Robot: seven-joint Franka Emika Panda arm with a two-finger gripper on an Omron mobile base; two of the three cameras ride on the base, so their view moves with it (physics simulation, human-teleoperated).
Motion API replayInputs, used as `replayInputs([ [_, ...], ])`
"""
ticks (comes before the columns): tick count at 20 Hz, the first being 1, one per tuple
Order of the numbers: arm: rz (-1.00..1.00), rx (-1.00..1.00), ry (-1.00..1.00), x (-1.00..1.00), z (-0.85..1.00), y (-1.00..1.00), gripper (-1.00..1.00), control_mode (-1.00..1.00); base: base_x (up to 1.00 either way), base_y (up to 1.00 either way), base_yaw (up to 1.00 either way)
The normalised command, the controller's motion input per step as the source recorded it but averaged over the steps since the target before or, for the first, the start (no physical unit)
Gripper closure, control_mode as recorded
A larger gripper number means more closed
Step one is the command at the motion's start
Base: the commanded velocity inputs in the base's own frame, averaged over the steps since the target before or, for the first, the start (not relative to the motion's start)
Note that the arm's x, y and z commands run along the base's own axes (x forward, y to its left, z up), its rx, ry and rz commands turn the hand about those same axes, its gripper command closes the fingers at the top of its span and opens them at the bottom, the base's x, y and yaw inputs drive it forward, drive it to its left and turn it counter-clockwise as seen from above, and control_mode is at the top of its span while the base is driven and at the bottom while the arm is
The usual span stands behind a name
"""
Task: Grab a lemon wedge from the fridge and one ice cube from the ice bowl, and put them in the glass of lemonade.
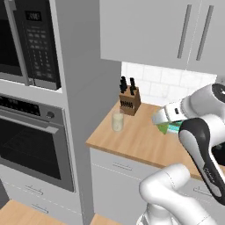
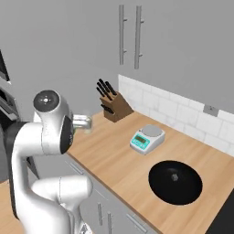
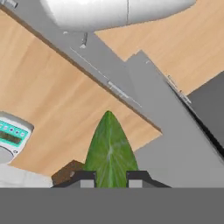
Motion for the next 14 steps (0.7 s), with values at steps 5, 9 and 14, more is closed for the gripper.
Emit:
replayInputs([
  [5, 0.46, -0.41, 0.0, 0.23, -0.18, 0.01, 1.0, -1.0, 0.0, 0.0, 0.0],
  [9, 0.0, -0.06, 0.0, 0.44, -0.03, 0.01, 1.0, -1.0, 0.0, 0.0, 0.0],
  [14, -0.01, 0.0, -0.02, 0.25, 0.0, 0.05, 1.0, -1.0, 0.0, 0.0, 0.0],
])
